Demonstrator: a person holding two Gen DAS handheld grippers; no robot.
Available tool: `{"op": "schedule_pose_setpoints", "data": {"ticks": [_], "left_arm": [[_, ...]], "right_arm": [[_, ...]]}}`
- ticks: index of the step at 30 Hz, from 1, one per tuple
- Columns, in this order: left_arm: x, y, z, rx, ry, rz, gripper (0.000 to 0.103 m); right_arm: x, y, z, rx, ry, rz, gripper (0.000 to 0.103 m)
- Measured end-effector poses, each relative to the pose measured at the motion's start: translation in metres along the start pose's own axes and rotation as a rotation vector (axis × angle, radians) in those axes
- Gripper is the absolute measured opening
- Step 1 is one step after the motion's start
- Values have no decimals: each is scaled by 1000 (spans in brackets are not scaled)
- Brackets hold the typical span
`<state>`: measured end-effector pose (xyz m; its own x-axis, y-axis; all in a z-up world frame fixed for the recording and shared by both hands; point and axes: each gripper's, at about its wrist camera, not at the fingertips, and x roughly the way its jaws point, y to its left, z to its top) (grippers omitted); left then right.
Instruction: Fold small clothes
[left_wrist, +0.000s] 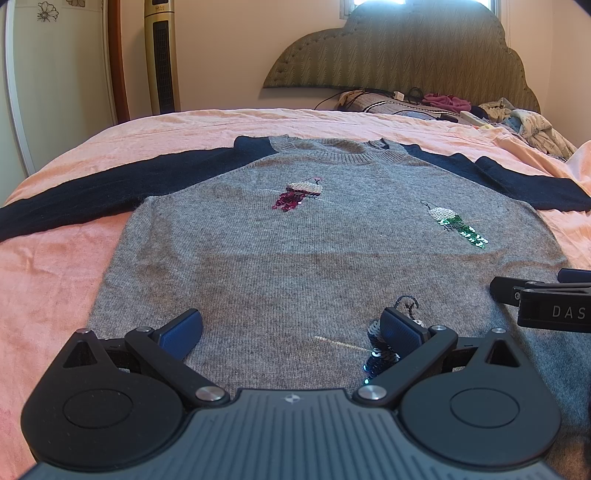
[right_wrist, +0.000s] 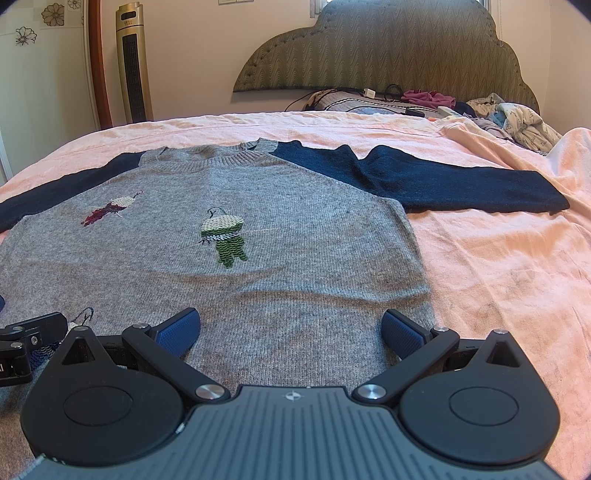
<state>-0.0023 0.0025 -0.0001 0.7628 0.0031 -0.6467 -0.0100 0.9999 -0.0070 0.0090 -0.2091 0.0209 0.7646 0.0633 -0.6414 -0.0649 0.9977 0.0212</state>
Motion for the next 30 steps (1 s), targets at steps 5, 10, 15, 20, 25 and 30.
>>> {"op": "schedule_pose_setpoints", "data": {"ticks": [5,10,15,20,25,30], "left_arm": [[0,0,0,0,0,0,103],[0,0,0,0,0,0,103],[0,0,0,0,0,0,103],[0,0,0,0,0,0,103],[0,0,0,0,0,0,103],[0,0,0,0,0,0,103]], "right_arm": [[0,0,0,0,0,0,103],[0,0,0,-2,1,-1,103],[-1,0,0,-3,3,-2,103],[-1,0,0,-2,2,-1,103],[-1,0,0,-3,2,-1,103],[-2,1,0,-3,3,-1,103]]}}
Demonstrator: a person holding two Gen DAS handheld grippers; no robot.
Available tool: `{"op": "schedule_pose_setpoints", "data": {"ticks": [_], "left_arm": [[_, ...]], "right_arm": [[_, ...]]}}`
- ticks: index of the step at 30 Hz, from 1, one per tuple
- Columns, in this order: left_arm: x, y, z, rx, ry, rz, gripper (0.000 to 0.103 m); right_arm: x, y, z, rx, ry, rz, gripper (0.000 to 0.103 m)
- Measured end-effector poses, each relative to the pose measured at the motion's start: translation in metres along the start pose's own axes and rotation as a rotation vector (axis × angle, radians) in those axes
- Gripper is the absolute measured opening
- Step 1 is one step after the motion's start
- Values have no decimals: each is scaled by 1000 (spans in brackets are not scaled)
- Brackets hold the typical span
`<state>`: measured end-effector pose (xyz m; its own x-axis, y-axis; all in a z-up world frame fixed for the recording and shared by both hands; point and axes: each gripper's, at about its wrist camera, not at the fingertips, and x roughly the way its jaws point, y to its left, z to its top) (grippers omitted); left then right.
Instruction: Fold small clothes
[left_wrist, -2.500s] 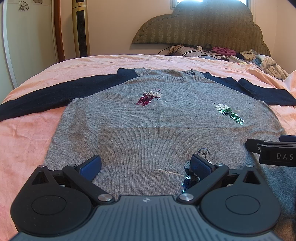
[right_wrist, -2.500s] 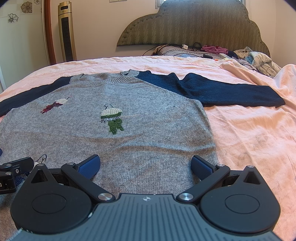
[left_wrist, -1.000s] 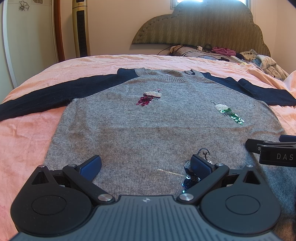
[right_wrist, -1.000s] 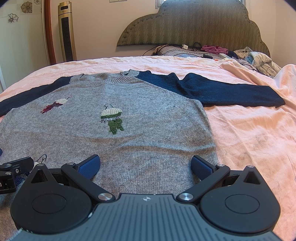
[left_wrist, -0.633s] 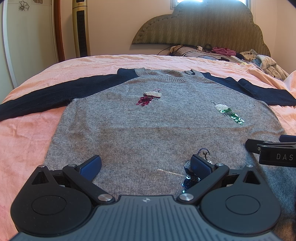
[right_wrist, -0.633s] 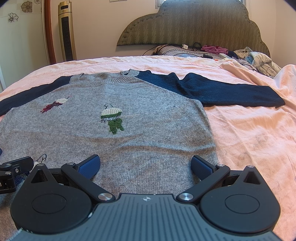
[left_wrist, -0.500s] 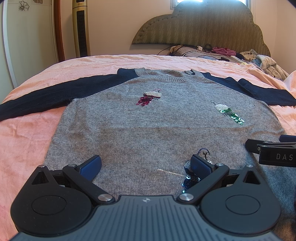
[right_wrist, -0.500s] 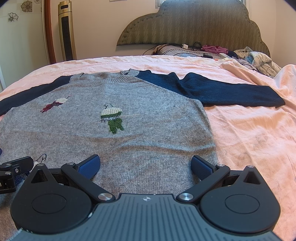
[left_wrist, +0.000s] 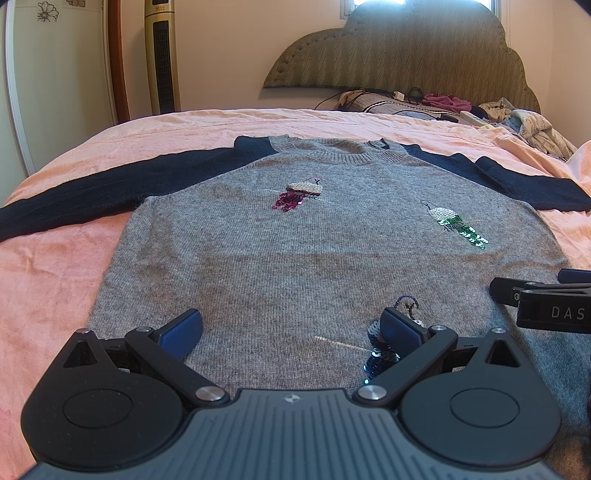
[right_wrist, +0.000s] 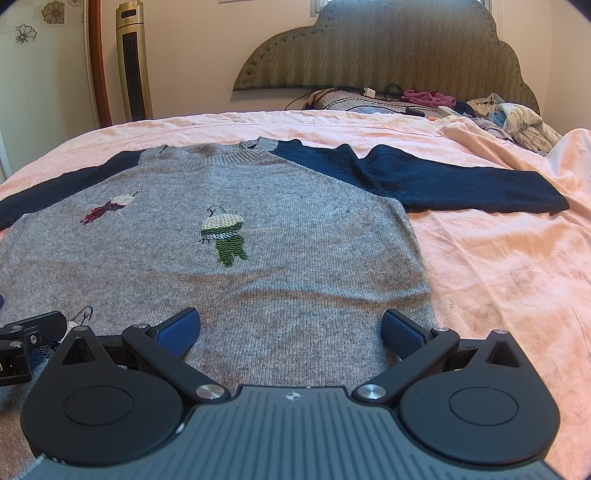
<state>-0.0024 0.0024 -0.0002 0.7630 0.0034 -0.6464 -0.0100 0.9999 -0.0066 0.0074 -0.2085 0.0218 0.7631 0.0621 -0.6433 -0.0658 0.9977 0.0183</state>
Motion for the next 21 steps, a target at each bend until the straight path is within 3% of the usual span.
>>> {"op": "schedule_pose_setpoints", "data": {"ticks": [5,7,8,12,13,15,18,21], "left_arm": [[0,0,0,0,0,0,103],[0,0,0,-1,0,-1,103],[0,0,0,0,0,-1,103],[0,0,0,0,0,-1,103],[0,0,0,0,0,-1,103],[0,0,0,-1,0,-1,103],[-1,-2,1,-1,-1,-1,103],[-1,-1,1,-2,0,-1,103]], "right_arm": [[1,-1,3,-7,15,14,103],[-5,-10,15,-26,64,89,103],[-13,-19,22,7,38,139,103],[-55,-108,38,278,-285,347,103],[-56,-136,44,348,-329,362,103],[-41,-196,60,497,-295,360,103],[-9,-290,62,850,-271,294,103],[25,-350,55,1042,-278,268,102]]}}
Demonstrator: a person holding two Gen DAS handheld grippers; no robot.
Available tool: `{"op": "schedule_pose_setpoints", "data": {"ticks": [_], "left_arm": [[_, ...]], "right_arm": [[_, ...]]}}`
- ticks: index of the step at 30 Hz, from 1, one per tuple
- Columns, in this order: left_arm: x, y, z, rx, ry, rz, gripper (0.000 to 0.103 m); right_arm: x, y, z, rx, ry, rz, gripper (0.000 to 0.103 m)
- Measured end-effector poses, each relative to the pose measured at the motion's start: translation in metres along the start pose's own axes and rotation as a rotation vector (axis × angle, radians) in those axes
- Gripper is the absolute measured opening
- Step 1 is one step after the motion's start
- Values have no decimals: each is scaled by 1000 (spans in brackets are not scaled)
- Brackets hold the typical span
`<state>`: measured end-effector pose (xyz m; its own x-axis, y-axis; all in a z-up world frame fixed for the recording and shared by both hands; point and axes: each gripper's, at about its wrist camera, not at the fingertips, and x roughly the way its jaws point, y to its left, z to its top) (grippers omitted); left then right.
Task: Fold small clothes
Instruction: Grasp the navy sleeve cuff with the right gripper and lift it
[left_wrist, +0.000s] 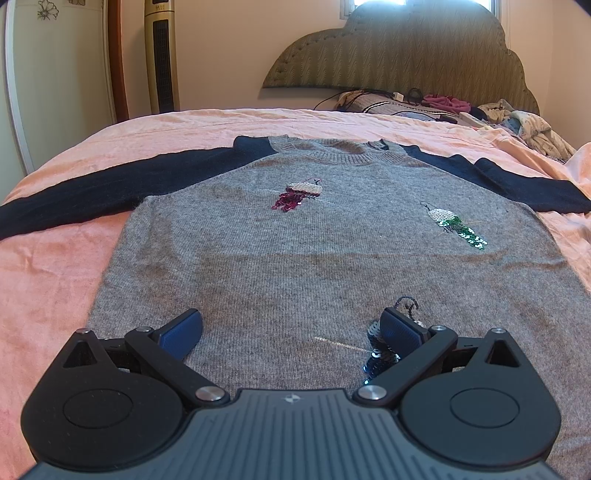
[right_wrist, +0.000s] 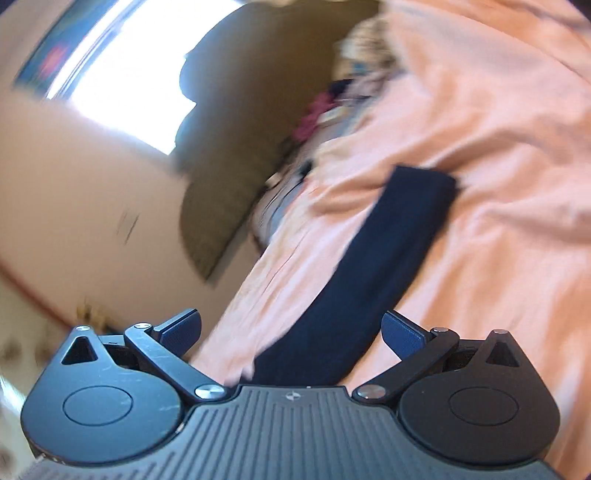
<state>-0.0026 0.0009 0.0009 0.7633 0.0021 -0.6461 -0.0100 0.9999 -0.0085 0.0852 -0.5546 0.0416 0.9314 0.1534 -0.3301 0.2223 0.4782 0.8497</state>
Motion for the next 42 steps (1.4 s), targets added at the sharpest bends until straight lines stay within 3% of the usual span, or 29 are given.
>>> {"op": "schedule_pose_setpoints", "data": {"ticks": [5,6,10,11,13,15,18,21,24,27,29,31,33,35,37,39,42], "left_arm": [[0,0,0,0,0,0,103],[0,0,0,0,0,0,103],[0,-1,1,-1,0,-2,103],[0,-1,1,-1,0,-3,103],[0,-1,1,-2,0,-4,103],[0,-1,1,-3,0,-6,103],[0,-1,1,-7,-2,-9,103],[0,0,1,-11,-3,-14,103],[0,0,1,-13,-3,-15,103],[1,0,1,-12,-3,-14,103],[1,-1,1,-9,-2,-12,103],[1,0,2,-5,0,-6,103],[1,0,2,-2,4,8,103],[2,0,3,2,8,16,103],[2,2,3,-9,9,23,103],[2,2,4,-10,16,21,103],[2,10,16,-84,51,-30,103]], "right_arm": [[40,-39,20,39,-36,-119,95],[47,-42,21,16,-42,-140,87],[69,-32,26,-97,-48,-176,83],[74,-29,24,-136,-49,-191,77],[84,-24,24,-220,-47,-241,58],[90,-23,27,-240,-45,-294,14],[79,-9,18,-255,-66,-230,14],[66,41,-14,-379,-25,-96,14],[59,109,-82,-538,116,117,14],[63,154,-162,-643,277,262,14],[79,167,-211,-690,373,273,14],[97,165,-248,-715,433,211,16],[101,155,-261,-644,459,142,49],[73,143,-261,-531,398,189,51],[46,129,-255,-468,375,261,63],[25,118,-253,-486,345,284,77],[16,93,-248,-450,342,277,78]]}}
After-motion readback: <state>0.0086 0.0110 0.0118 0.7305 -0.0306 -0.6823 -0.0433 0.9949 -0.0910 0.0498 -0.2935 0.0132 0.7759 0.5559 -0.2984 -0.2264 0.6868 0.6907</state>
